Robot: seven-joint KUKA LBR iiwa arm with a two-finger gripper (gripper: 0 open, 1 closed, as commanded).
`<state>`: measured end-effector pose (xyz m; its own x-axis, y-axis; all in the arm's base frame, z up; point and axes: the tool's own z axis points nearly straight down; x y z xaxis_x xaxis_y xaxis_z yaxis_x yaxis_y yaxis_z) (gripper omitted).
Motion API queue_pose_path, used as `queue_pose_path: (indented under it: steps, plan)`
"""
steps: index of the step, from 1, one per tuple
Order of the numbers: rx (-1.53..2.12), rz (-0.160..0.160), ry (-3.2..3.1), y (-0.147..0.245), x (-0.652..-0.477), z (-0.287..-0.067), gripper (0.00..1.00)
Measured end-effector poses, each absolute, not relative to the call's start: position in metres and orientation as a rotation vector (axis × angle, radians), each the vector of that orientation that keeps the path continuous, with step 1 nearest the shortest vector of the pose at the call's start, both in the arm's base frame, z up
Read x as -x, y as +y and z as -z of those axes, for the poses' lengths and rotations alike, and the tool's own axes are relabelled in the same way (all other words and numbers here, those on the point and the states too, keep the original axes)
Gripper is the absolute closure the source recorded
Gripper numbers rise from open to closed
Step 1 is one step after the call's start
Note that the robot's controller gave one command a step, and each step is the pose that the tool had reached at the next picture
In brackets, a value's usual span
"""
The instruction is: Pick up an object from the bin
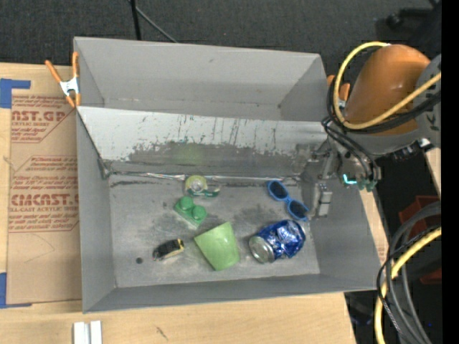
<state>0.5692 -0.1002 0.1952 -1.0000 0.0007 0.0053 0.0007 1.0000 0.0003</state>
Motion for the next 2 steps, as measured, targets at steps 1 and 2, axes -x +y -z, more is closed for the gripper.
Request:
queue_pose_path:
  steps: [1,2]
  plan:
    - [-0.283,0.000,-3.133,-0.098,-0.489,-0.067,0.00]
    - [-0.372,0.000,-3.122,-0.083,-0.480,-0.101,0.00]
